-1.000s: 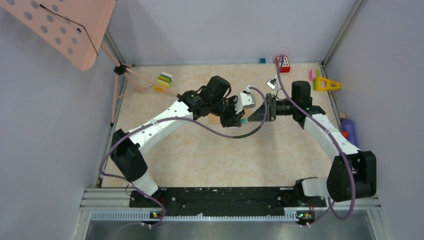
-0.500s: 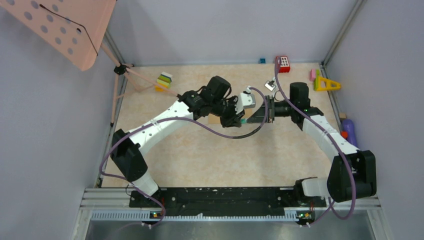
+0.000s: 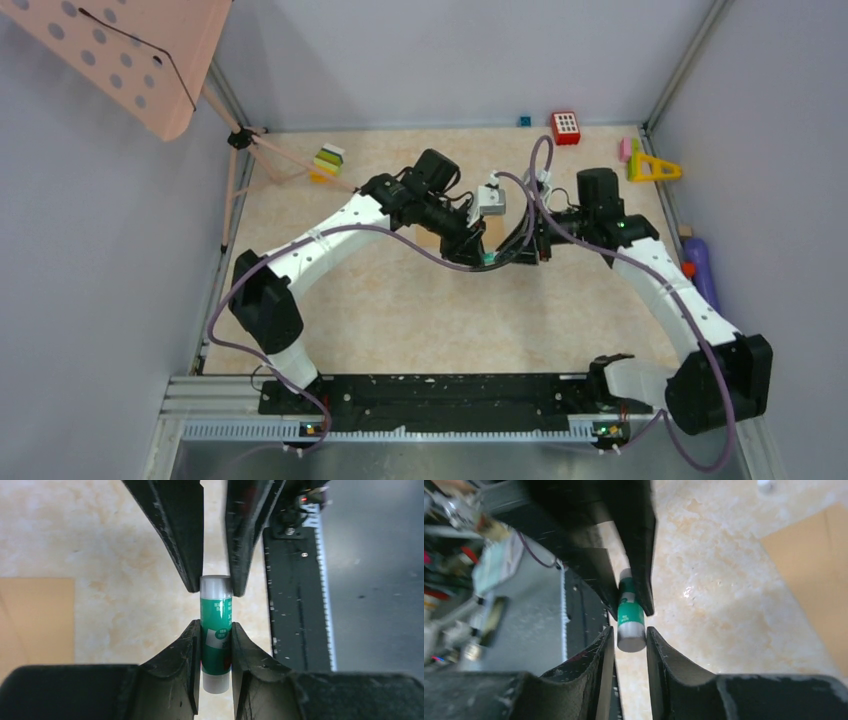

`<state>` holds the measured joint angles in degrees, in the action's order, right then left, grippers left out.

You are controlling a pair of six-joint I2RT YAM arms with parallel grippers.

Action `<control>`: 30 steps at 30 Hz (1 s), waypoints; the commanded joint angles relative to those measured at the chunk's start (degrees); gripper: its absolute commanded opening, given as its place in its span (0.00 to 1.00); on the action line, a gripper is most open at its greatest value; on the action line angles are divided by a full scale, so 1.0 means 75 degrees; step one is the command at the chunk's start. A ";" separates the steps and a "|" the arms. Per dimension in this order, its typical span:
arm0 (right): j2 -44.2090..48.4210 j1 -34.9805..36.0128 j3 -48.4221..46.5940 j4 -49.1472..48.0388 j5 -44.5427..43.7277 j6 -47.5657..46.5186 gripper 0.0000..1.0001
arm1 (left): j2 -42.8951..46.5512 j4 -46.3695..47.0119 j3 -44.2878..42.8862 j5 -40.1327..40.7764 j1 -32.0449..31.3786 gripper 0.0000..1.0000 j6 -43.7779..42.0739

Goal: Place the letter into the envelope and seal it
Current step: Screw the solid glue.

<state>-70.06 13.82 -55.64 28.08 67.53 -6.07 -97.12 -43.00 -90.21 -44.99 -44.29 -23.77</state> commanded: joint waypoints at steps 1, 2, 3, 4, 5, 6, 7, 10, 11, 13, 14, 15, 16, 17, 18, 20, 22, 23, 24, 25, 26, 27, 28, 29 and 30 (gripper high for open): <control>0.1251 0.0544 -0.0126 -0.0004 -0.0204 -0.2491 0.32 | -0.0188 -0.0160 -0.0443 -0.2046 0.0044 0.04 0.0209; 0.1292 0.0575 -0.0137 0.0096 -0.0178 -0.2738 0.35 | -0.0212 -0.0150 -0.0448 -0.2186 0.0056 0.04 0.0250; 0.1249 0.0576 -0.0191 0.0216 -0.0187 -0.2841 0.38 | -0.0236 -0.0130 -0.0457 -0.2312 0.0068 0.04 0.0289; 0.1220 0.0586 -0.0202 0.0232 -0.0264 -0.2820 0.41 | -0.0261 -0.0126 -0.0477 -0.2374 0.0075 0.04 0.0316; 0.1228 0.0584 -0.0170 0.0130 -0.0380 -0.2573 0.49 | -0.0269 -0.0126 -0.0500 -0.2359 0.0081 0.04 0.0332; 0.1265 0.0583 -0.0096 -0.0075 -0.0480 -0.2254 0.54 | -0.0253 -0.0111 -0.0522 -0.2285 0.0090 0.04 0.0336; 0.1286 0.0587 -0.0034 -0.0234 -0.0527 -0.2009 0.56 | -0.0229 -0.0078 -0.0522 -0.2185 0.0103 0.04 0.0351; 0.1267 0.0592 0.0047 -0.0194 -0.0319 -0.1831 0.60 | -0.0136 0.0152 -0.0434 -0.2072 0.0202 0.04 0.0498; 0.1272 0.0591 0.0091 -0.0262 -0.0324 -0.1761 0.61 | -0.0115 0.0201 -0.0409 -0.2091 0.0228 0.04 0.0534; 0.1337 0.0587 0.0213 -0.0374 -0.0432 -0.1717 0.61 | -0.0090 0.0245 -0.0371 -0.2114 0.0257 0.04 0.0555; 0.1365 0.0590 0.0263 -0.0431 -0.0482 -0.1736 0.61 | -0.0092 0.0249 -0.0360 -0.2136 0.0257 0.04 0.0556; 0.1381 0.0592 0.0313 -0.0463 -0.0500 -0.1745 0.61 | -0.0089 0.0260 -0.0355 -0.2141 0.0257 0.04 0.0572; 0.1383 0.0593 0.0353 -0.0499 -0.0476 -0.1731 0.60 | -0.0091 0.0270 -0.0348 -0.2154 0.0254 0.04 0.0587; 0.1373 0.0594 0.0387 -0.0538 -0.0445 -0.1703 0.59 | -0.0102 0.0272 -0.0348 -0.2151 0.0257 0.04 0.0599; 0.1364 0.0593 0.0412 -0.0601 -0.0418 -0.1640 0.58 | -0.0105 0.0273 -0.0342 -0.2146 0.0257 0.04 0.0602; 0.1346 0.0585 0.0465 -0.0728 -0.0389 -0.1550 0.56 | -0.0117 0.0273 -0.0335 -0.2147 0.0257 0.04 0.0610; 0.1350 0.0595 0.0482 -0.0841 -0.0390 -0.1477 0.55 | -0.0128 0.0273 -0.0323 -0.2177 0.0257 0.05 0.0603; 0.1344 0.0588 0.0475 -0.0868 -0.0384 -0.1437 0.54 | -0.0145 0.0273 -0.0326 -0.2170 0.0257 0.05 0.0597; 0.1340 0.0594 0.0461 -0.0886 -0.0365 -0.1430 0.54 | -0.0151 0.0263 -0.0323 -0.2157 0.0257 0.05 0.0586; 0.1341 0.0587 0.0439 -0.0884 -0.0348 -0.1430 0.54 | -0.0162 0.0253 -0.0323 -0.2140 0.0257 0.05 0.0574; 0.1337 0.0589 0.0434 -0.0906 -0.0342 -0.1399 0.54 | -0.0171 0.0250 -0.0323 -0.2128 0.0257 0.05 0.0571; 0.1326 0.0596 0.0424 -0.0947 -0.0338 -0.1351 0.54 | -0.0175 0.0241 -0.0329 -0.2123 0.0257 0.05 0.0552; 0.1332 0.0597 0.0414 -0.0964 -0.0340 -0.1332 0.54 | -0.0187 0.0238 -0.0324 -0.2116 0.0257 0.05 0.0545; 0.1317 0.0603 0.0401 -0.0969 -0.0343 -0.1316 0.53 | -0.0199 0.0238 -0.0329 -0.2117 0.0257 0.05 0.0550; 0.1296 0.0597 0.0393 -0.0984 -0.0338 -0.1294 0.52 | -0.0206 0.0238 -0.0335 -0.2114 0.0256 0.05 0.0545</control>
<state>-60.75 17.89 -51.99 23.77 63.92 -16.56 -98.94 -43.16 -91.72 -59.24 -42.35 -19.59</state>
